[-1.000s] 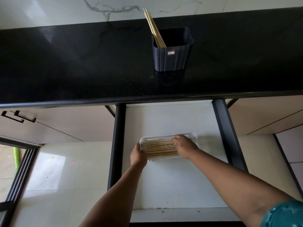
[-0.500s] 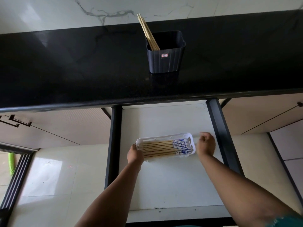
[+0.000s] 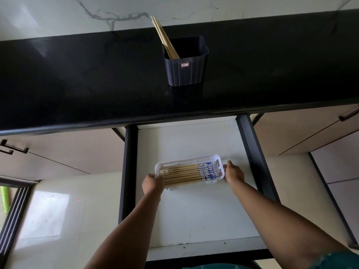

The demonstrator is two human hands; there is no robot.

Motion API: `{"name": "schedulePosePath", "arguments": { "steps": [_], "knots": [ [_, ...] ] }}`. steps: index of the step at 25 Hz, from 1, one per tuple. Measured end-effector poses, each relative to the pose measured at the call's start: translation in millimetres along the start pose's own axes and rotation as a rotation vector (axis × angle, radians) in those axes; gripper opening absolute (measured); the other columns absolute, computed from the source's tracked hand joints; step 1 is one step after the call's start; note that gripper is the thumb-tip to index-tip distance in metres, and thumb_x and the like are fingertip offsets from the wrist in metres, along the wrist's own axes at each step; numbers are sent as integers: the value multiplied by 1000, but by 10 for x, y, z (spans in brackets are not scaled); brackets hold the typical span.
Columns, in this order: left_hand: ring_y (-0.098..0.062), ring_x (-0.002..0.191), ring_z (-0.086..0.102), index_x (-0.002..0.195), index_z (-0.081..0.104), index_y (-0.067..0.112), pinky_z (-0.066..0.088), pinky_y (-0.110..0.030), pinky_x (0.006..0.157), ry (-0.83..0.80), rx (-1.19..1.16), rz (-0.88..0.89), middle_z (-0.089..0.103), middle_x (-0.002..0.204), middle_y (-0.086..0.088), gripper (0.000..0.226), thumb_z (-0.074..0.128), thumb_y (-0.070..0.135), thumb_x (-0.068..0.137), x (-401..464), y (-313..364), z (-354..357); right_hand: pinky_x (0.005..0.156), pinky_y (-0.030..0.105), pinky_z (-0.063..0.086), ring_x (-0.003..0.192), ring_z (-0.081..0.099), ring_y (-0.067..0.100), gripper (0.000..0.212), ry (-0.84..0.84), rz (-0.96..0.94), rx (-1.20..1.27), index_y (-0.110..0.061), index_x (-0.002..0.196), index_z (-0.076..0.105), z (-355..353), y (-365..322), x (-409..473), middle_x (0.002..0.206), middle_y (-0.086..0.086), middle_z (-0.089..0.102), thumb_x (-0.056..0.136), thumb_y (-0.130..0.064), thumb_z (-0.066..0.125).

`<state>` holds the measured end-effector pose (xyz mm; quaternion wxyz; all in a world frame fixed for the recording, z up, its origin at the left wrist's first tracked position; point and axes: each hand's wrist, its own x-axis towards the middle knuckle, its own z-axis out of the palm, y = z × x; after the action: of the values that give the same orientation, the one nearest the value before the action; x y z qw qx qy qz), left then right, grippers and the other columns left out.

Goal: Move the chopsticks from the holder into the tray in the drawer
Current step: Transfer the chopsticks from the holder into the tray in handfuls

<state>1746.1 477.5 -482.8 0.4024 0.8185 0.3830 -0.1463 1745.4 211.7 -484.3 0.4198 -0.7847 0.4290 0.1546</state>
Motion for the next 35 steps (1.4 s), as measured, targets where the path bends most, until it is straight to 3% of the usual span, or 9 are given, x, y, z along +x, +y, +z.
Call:
{"name": "schedulePosePath", "arguments": {
  "steps": [9, 14, 17, 20, 23, 26, 30, 33, 35],
  "knots": [
    [-28, 86, 58, 105, 59, 10, 47, -31, 76, 18, -1, 33, 65, 93, -9, 27, 55, 19, 80, -82, 21, 26, 96, 36, 46, 113, 59, 34, 66, -52, -80, -219, -2, 114, 66, 30, -32, -28, 120, 19, 67, 104, -42, 15],
    [-28, 84, 58, 108, 59, 10, 47, -32, 75, -76, -7, 81, 66, 96, -11, 32, 57, 24, 79, -90, -43, -10, 87, 33, 43, 112, 58, 35, 62, -72, -135, -316, -2, 112, 61, 37, -20, -96, 119, 20, 65, 101, -50, 24],
    [-33, 99, 60, 114, 56, 10, 50, -37, 86, -84, 62, 88, 66, 108, -14, 37, 54, 23, 80, -102, -36, -37, 87, 34, 44, 113, 58, 35, 59, -73, -142, -302, -3, 115, 58, 34, -19, -158, 121, 21, 63, 100, -51, 28],
    [-35, 122, 48, 135, 41, 7, 42, -42, 103, -49, 124, 121, 50, 134, -18, 58, 58, 23, 82, -126, 41, -117, 89, 39, 48, 113, 57, 36, 45, 63, -229, -297, -7, 122, 51, -72, -112, -242, 125, 19, 58, 99, -44, 40],
    [-33, 130, 39, 141, 32, 8, 38, -41, 104, 59, 118, 336, 38, 142, -16, 69, 64, 19, 81, -215, 332, -264, 81, 40, 50, 105, 56, 32, 27, 259, -436, -315, -12, 112, 48, -202, -407, -407, 118, 13, 55, 95, -32, 49],
    [-29, 127, 43, 139, 33, 7, 38, -36, 104, 91, 34, 586, 42, 138, -14, 64, 63, 15, 82, -403, 980, -400, 77, 37, 46, 101, 54, 29, 23, 298, -684, -330, -13, 109, 46, -254, -970, -653, 113, 9, 54, 93, -28, 52],
    [-24, 110, 55, 120, 49, 13, 46, -37, 95, -2, -159, 797, 55, 120, -8, 43, 63, 19, 80, -766, 2025, -645, 79, 38, 49, 101, 56, 28, 25, 260, -955, -264, -16, 111, 51, -392, -1929, -1023, 116, 8, 54, 88, -25, 57],
    [-15, 84, 61, 84, 58, 30, 52, -36, 78, -103, -261, 829, 64, 90, 3, 6, 57, 35, 82, -928, 2667, -937, 86, 48, 53, 97, 63, 30, 26, -45, -773, 259, -21, 90, 62, -571, -2701, -1350, 100, 7, 65, 85, -39, 44],
    [-12, 80, 62, 82, 59, 31, 51, -33, 70, -180, -437, 745, 66, 87, 3, 17, 51, 46, 87, -954, 3010, -1140, 77, 46, 56, 86, 67, 30, 28, -133, -696, 444, -24, 76, 59, -631, -3134, -1389, 82, 5, 66, 79, -46, 43]
  ]
}}
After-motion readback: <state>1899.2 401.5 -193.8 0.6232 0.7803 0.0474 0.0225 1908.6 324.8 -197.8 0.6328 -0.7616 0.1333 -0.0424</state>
